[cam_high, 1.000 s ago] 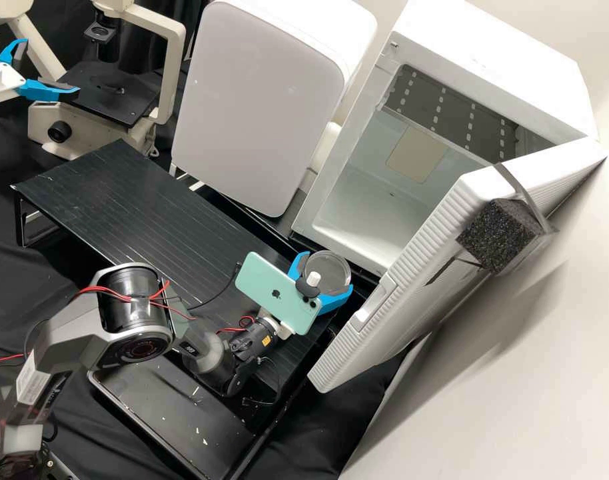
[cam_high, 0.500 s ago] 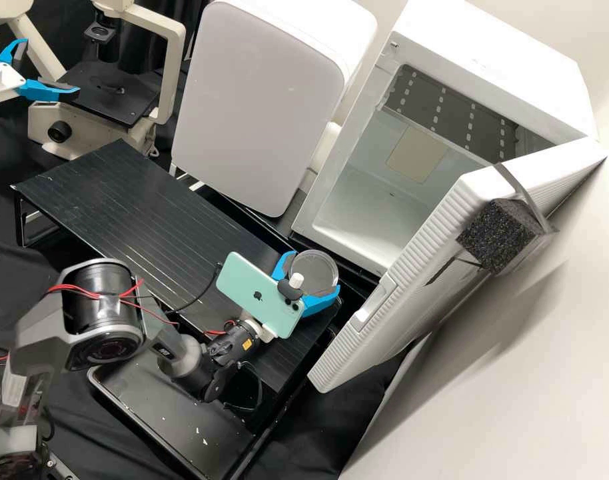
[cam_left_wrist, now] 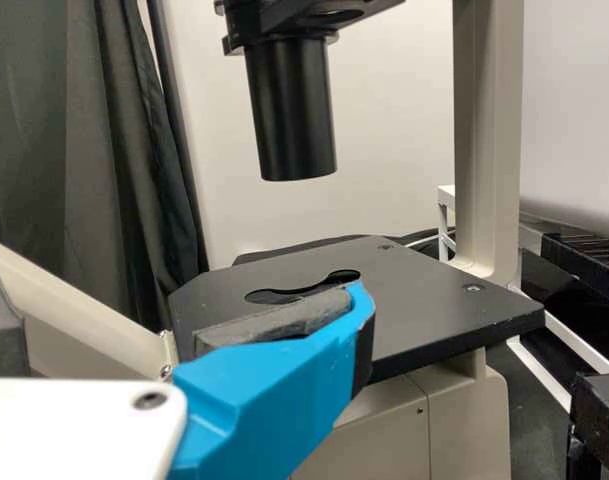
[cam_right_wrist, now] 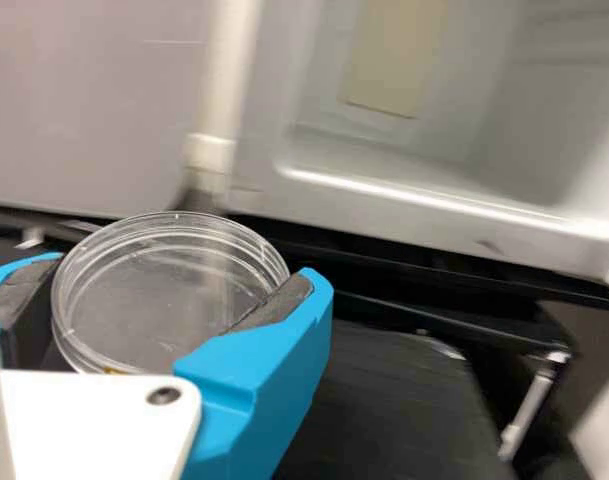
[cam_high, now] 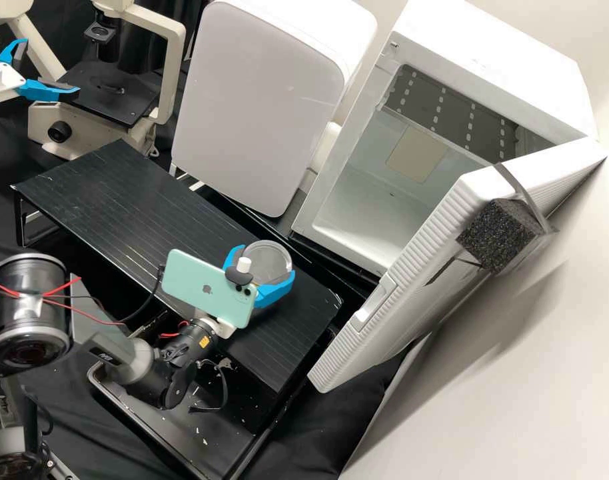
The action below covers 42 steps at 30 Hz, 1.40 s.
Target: Take the petri dish out of the incubator
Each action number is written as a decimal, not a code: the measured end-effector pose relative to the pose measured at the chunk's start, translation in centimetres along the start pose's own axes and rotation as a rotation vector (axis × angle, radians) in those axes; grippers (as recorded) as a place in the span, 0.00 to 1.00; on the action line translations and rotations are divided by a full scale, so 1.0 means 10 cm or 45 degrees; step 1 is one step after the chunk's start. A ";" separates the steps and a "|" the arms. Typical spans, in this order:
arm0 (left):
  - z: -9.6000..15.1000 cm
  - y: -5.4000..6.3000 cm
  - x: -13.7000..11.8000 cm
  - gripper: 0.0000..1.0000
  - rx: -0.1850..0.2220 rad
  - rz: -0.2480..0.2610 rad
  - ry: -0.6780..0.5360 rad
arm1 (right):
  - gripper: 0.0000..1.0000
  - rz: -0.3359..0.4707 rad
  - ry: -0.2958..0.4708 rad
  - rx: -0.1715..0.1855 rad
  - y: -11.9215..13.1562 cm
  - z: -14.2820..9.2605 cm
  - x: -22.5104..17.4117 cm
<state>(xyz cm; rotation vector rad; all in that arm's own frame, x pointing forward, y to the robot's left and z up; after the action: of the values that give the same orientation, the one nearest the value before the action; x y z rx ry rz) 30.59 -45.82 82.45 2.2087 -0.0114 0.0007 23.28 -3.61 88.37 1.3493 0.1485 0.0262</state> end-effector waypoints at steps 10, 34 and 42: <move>0.00 0.00 0.00 1.00 0.000 0.000 0.000 | 0.00 -0.201 0.152 -0.075 -0.16 -0.30 -0.23; 0.00 0.00 0.00 1.00 0.000 0.000 0.000 | 0.00 -0.307 0.280 -0.007 -0.14 -0.61 -0.33; 0.00 0.00 0.00 1.00 0.000 0.000 0.000 | 0.00 -0.366 0.329 0.022 -0.23 -0.65 -0.28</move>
<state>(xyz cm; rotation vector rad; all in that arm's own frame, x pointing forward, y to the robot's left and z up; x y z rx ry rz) 30.59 -45.82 82.45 2.2087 -0.0114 0.0007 19.59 1.86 85.04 1.3271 0.5602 -0.0434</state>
